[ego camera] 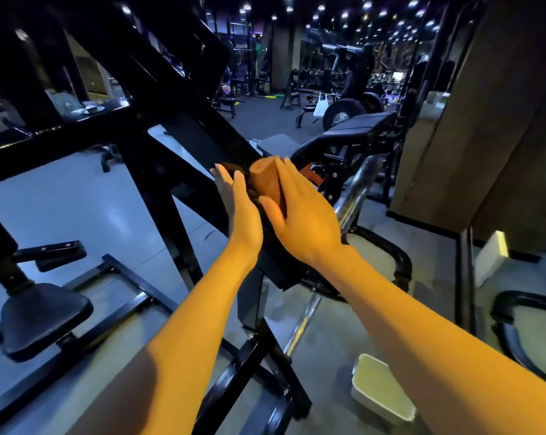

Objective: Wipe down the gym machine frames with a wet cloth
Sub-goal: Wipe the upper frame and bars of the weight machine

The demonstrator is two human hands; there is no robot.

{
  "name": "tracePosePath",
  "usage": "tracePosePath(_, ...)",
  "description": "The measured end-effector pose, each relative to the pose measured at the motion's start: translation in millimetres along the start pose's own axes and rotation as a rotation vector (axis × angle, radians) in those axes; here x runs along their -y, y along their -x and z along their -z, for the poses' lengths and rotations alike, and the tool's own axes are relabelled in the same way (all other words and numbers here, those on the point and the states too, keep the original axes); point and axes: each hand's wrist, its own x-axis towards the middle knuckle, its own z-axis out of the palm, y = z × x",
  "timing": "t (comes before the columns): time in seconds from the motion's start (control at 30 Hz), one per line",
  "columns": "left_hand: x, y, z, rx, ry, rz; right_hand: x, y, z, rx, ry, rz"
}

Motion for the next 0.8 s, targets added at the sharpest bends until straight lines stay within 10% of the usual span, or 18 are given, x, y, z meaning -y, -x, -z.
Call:
tracePosePath(0.4,1,2,1,0.010,-0.025,0.001,-80,154,34,0.069,-0.128,-0.124)
tracePosePath(0.8,8,-1,-11,-0.117,0.009,-0.012,-34,58,18,0.089,0.013,-0.012)
